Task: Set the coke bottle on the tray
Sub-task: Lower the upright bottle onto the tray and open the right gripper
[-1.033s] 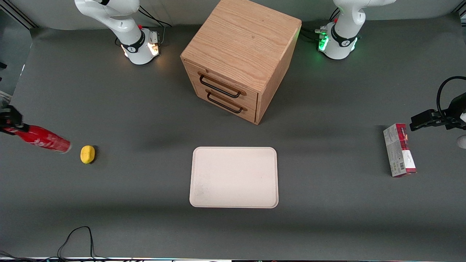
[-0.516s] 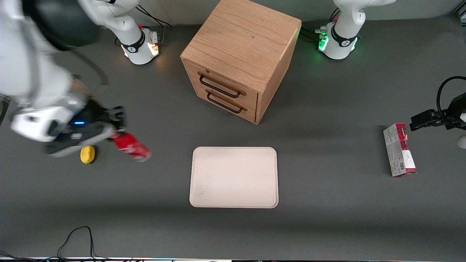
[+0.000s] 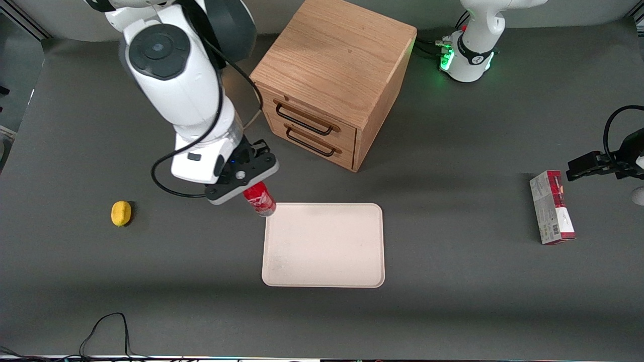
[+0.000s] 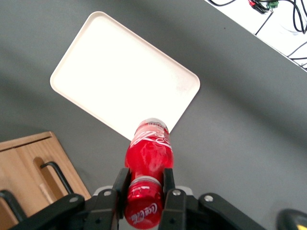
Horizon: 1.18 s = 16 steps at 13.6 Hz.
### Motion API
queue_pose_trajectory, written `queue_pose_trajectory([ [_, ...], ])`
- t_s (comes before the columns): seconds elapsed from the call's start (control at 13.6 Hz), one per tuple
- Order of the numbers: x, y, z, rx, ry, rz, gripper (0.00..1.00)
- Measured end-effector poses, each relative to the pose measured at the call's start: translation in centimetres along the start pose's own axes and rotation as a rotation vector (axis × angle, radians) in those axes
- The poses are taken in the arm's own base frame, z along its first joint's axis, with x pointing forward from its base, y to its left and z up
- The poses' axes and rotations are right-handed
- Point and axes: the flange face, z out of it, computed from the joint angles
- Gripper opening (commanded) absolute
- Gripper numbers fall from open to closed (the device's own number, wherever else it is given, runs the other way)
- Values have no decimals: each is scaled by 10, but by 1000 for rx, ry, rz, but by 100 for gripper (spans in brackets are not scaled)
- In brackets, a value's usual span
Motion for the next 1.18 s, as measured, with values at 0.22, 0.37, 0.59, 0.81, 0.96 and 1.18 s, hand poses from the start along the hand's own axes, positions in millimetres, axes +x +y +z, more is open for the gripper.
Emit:
queue_pose_trajectory([
  [0.22, 22, 9, 60, -14, -1, 12, 10],
  [0.37, 36, 12, 113, -25, -10, 16, 10],
  [0.59, 46, 16, 180, -37, -42, 19, 10],
  [0.81, 49, 27, 214, -42, -37, 31, 10],
  [0.96, 50, 33, 231, -45, -22, 37, 10],
  [1.18, 50, 34, 249, -47, -11, 37, 16],
])
